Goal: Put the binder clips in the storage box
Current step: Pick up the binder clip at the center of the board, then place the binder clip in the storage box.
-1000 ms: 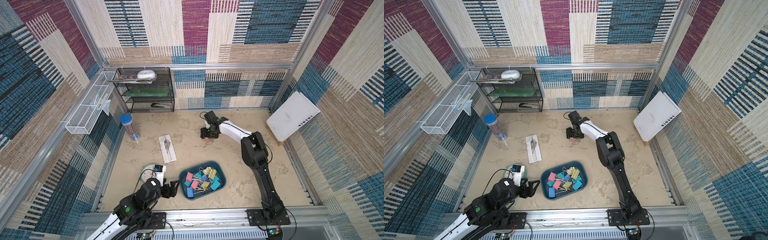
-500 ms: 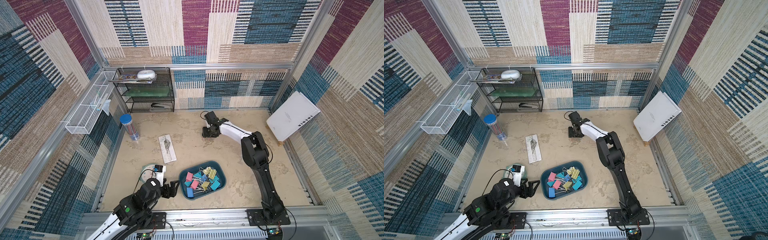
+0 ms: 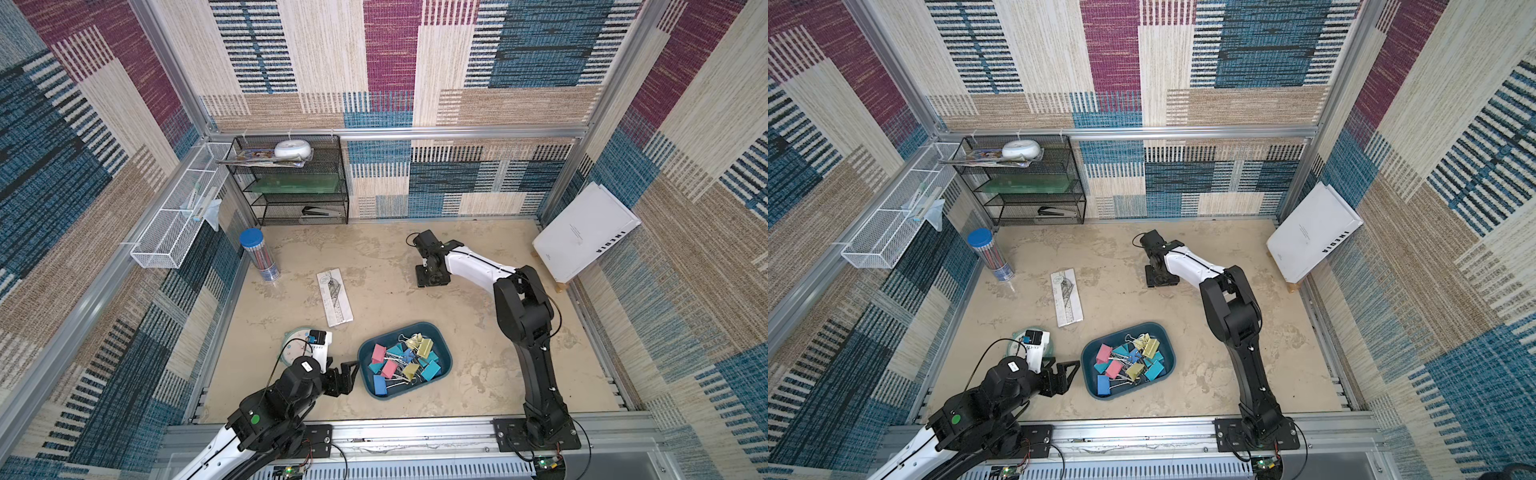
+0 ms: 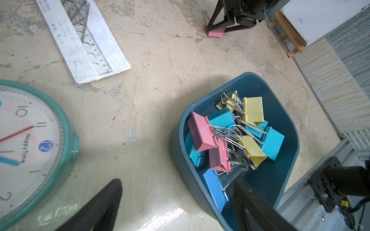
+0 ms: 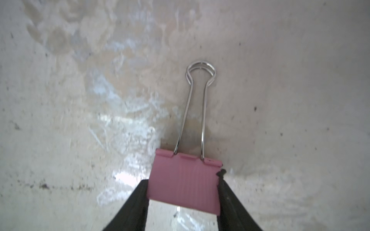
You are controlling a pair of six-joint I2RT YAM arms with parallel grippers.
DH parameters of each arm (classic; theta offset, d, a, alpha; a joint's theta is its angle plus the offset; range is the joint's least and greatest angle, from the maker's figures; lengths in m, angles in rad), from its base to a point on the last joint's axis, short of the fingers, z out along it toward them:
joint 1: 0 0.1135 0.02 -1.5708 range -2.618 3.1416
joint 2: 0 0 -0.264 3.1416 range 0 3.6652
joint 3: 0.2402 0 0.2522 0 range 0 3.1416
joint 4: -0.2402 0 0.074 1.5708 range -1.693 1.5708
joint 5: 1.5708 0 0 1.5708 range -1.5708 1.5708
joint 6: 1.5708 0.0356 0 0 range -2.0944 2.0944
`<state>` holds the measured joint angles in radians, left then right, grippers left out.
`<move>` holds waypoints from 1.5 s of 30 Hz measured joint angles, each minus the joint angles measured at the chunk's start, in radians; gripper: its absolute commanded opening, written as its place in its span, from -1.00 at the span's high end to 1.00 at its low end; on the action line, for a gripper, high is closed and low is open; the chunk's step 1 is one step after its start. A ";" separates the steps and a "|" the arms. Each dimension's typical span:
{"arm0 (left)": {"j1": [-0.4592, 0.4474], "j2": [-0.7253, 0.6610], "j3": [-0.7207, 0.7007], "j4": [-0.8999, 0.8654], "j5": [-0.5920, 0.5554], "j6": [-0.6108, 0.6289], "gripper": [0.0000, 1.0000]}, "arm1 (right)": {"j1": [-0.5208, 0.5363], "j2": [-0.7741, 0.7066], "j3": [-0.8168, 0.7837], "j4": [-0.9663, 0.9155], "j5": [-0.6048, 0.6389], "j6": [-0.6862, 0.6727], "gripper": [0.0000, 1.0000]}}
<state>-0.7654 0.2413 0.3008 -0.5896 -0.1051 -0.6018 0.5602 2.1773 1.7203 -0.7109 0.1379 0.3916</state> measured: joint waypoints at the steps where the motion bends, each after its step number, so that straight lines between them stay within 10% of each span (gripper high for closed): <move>1: 0.000 0.001 0.000 0.000 0.000 0.000 -0.81 | 0.011 -0.026 -0.021 -0.007 0.000 -0.005 0.16; 19: -0.001 0.013 0.000 0.000 0.000 0.000 -0.81 | 0.353 -0.625 -0.480 -0.005 -0.139 0.026 0.16; 38: -0.002 0.016 0.000 0.000 0.000 0.000 -0.82 | 0.521 -0.631 -0.634 -0.026 -0.147 0.028 0.04; 45: -0.002 0.016 0.000 0.000 0.000 0.000 -0.82 | 0.517 -0.603 -0.643 -0.024 -0.079 -0.023 -0.42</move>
<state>-0.7673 0.2577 0.3008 -0.5892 -0.1051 -0.6022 1.0775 1.5745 1.0771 -0.7345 0.0589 0.3691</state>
